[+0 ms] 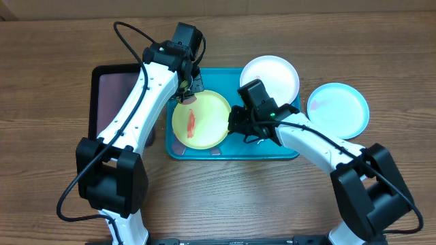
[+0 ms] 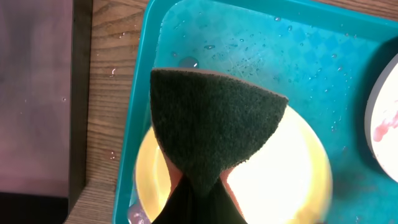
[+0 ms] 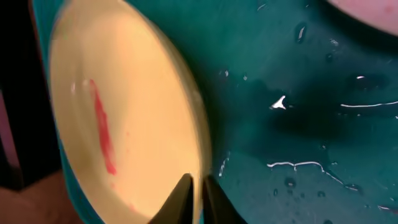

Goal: Clean dirty plates on tray and stack at the side
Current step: 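Grasp the yellow plate rim with the right gripper and slide it left, then scrub the yellow plate with the sponge while the right gripper holds its rim, then lift the sponge away and tilt the yellow plate up with the right gripper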

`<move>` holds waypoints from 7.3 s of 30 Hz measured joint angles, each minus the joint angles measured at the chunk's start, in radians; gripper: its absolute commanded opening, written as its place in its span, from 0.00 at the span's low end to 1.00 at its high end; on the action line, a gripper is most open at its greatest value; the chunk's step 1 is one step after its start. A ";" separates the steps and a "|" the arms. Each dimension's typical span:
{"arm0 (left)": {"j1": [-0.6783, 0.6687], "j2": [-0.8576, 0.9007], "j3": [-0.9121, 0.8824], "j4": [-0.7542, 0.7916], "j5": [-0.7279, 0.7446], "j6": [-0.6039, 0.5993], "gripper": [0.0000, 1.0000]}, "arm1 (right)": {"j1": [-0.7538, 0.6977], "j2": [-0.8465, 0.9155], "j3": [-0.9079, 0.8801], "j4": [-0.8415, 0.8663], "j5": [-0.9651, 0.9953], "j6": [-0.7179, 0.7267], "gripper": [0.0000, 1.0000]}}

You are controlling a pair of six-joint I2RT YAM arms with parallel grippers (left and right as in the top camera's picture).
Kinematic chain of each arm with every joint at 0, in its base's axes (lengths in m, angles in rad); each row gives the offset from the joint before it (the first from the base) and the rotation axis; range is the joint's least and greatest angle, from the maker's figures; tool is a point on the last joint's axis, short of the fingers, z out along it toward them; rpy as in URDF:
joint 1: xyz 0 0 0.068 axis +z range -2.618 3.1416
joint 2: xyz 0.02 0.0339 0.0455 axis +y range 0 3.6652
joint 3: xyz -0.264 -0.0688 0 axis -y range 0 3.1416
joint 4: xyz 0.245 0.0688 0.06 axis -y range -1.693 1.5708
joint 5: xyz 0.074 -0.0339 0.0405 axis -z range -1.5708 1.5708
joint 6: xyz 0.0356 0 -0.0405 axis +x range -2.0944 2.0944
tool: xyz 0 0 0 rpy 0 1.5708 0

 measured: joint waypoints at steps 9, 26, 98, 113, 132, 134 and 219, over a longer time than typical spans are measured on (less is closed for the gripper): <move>0.000 0.000 0.000 -0.057 0.000 0.000 0.04 | -0.019 0.007 0.000 0.035 0.017 -0.092 0.38; -0.002 0.000 -0.010 -0.059 0.000 0.004 0.04 | -0.020 0.129 0.002 0.098 -0.010 -0.055 0.20; -0.039 -0.018 -0.531 0.706 -0.085 0.206 0.04 | -0.041 0.156 0.006 0.135 -0.090 0.010 0.06; -0.035 -0.018 -0.531 0.639 0.484 0.371 0.04 | -0.045 0.156 0.006 0.129 -0.101 -0.008 0.06; -0.046 -0.018 -0.522 0.393 -0.206 0.177 0.04 | -0.040 0.156 0.006 0.126 -0.117 -0.021 0.06; -0.046 -0.019 -0.513 0.360 -0.135 0.204 0.04 | -0.040 0.156 0.006 0.124 -0.116 -0.026 0.06; -0.051 -0.008 -0.100 0.123 0.212 0.244 0.04 | -0.040 0.142 0.049 -0.083 -0.127 -0.075 0.04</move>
